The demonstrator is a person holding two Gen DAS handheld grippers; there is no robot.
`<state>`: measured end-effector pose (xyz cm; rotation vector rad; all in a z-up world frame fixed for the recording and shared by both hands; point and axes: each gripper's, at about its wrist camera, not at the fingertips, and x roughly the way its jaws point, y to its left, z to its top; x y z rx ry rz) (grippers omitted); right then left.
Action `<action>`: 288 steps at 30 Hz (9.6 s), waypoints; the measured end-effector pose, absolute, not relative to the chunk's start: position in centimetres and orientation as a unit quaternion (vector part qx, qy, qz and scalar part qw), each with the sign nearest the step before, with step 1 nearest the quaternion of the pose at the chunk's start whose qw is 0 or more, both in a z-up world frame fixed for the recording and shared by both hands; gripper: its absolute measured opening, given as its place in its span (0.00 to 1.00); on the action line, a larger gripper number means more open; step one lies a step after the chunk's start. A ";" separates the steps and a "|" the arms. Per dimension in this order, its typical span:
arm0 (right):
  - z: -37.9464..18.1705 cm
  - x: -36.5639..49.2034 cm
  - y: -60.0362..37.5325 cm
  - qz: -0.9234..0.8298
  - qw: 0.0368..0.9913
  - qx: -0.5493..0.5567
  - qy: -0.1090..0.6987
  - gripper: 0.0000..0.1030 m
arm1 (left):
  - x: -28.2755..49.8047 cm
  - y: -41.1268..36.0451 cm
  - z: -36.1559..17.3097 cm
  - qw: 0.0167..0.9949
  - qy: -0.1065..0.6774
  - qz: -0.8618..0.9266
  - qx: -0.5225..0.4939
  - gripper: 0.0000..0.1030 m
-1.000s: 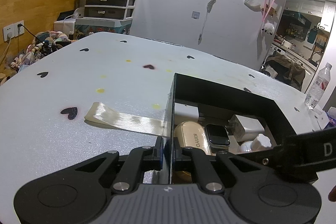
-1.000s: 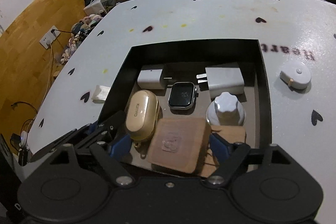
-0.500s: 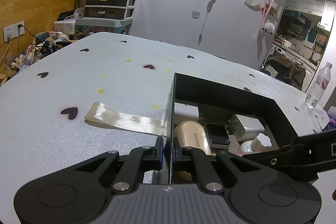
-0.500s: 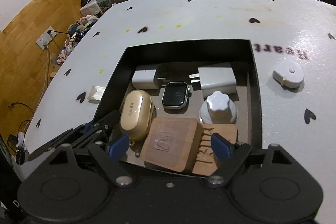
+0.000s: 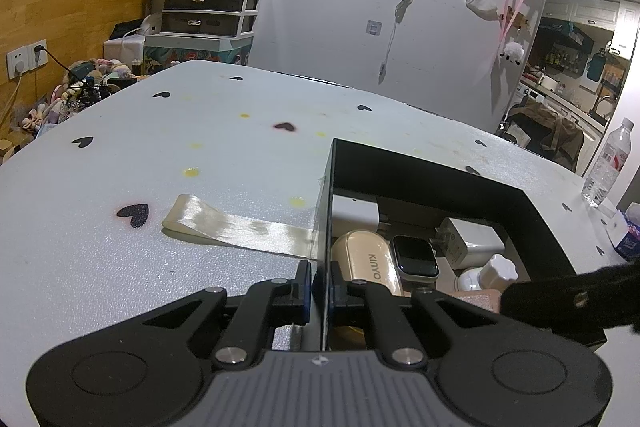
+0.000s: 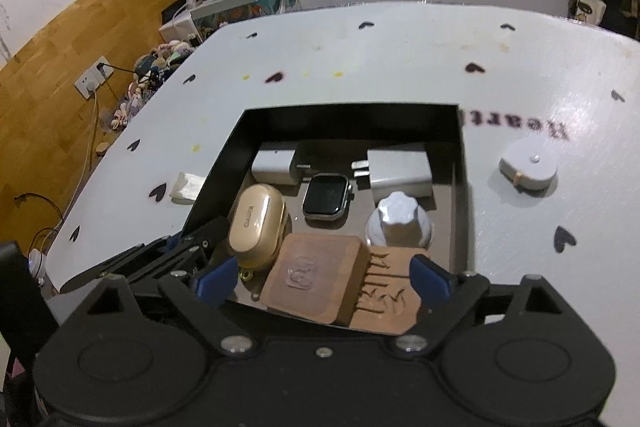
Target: Organize rigid objects
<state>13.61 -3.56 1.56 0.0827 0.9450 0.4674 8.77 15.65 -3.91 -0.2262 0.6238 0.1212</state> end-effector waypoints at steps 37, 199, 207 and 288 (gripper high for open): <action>-0.9 18.1 -17.0 0.153 0.945 -0.020 0.288 1.00 | 8.2 16.2 -4.2 0.944 0.306 0.059 -0.111 0.07; -0.1 5.1 -11.1 0.206 0.952 -0.027 0.226 1.00 | 6.8 15.8 -1.5 0.953 0.281 0.085 -0.081 0.33; 0.7 4.6 -12.2 0.194 0.959 -0.019 0.205 1.00 | 2.3 14.4 3.1 0.976 0.191 0.091 -0.053 0.77; 0.8 1.4 -16.6 0.141 0.977 -0.012 0.159 1.00 | -4.6 6.9 0.6 0.979 0.175 0.105 -0.017 1.00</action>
